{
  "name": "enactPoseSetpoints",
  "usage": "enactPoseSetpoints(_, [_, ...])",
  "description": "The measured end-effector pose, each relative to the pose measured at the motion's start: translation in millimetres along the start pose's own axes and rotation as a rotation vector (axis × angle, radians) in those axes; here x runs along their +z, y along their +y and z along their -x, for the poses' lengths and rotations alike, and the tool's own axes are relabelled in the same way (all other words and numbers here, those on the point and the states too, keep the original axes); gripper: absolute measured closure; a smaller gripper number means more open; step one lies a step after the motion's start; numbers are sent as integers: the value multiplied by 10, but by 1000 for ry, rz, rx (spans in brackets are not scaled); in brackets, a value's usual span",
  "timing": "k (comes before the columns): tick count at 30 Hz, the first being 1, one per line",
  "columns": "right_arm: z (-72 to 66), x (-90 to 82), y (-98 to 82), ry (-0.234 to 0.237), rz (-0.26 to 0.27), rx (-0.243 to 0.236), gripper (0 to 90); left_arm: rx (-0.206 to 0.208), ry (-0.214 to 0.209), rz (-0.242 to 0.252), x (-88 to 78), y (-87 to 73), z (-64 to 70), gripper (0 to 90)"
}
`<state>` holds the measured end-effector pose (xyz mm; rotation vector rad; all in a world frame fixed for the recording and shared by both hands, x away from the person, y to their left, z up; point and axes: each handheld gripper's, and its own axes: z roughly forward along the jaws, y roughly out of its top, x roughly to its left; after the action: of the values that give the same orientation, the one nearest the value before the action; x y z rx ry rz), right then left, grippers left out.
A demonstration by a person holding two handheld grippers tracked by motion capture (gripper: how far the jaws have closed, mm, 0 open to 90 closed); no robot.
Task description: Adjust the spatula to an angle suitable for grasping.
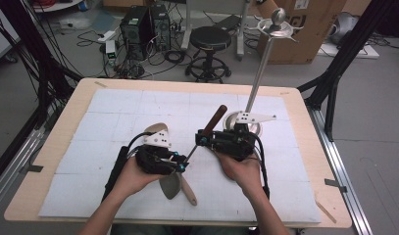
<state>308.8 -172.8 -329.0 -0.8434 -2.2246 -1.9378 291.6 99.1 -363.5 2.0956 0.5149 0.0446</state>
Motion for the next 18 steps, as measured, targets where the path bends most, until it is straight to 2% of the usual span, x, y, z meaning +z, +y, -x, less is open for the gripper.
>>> enactPoseSetpoints(8, [-85,-25,138,-14,6,-44,730,-5,12,32,-162,-45,-19,600])
enactPoseSetpoints(18, [-145,-149,309,-25,27,-83,731,-17,31,44,-268,-123,-53,546])
